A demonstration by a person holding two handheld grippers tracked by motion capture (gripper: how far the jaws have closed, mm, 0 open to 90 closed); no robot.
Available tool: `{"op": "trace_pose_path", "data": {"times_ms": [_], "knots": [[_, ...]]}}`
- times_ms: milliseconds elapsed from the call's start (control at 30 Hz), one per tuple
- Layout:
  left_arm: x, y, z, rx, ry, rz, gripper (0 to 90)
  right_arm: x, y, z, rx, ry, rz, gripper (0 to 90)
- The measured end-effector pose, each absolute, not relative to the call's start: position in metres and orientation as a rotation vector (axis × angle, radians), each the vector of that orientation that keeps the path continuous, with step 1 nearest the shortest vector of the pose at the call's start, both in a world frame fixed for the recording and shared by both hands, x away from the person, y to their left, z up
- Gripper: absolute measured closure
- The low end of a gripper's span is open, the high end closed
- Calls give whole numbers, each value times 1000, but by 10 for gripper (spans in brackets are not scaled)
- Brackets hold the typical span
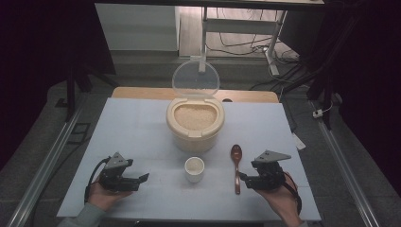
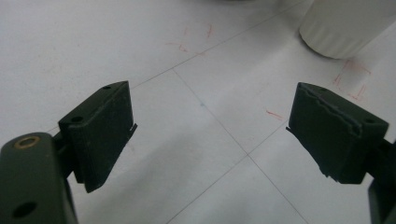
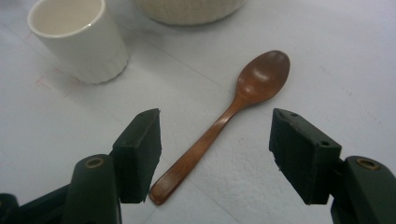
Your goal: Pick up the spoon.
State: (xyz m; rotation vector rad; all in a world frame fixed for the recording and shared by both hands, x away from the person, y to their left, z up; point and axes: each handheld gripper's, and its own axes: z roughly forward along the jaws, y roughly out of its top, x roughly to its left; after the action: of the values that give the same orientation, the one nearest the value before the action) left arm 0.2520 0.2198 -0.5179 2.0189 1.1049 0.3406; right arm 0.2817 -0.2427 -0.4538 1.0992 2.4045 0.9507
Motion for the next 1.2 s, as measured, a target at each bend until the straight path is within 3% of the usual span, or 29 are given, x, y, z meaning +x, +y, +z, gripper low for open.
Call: {"op": "trace_pose_path", "data": {"times_ms": [700,1200], "knots": [[253,218,-520,2038,1082,331,141,288,-213,-472,1350,2432,652,384],[254,214,-521,2055,1060,337,141,301,-194,-487,1491,2429,507,479]]}}
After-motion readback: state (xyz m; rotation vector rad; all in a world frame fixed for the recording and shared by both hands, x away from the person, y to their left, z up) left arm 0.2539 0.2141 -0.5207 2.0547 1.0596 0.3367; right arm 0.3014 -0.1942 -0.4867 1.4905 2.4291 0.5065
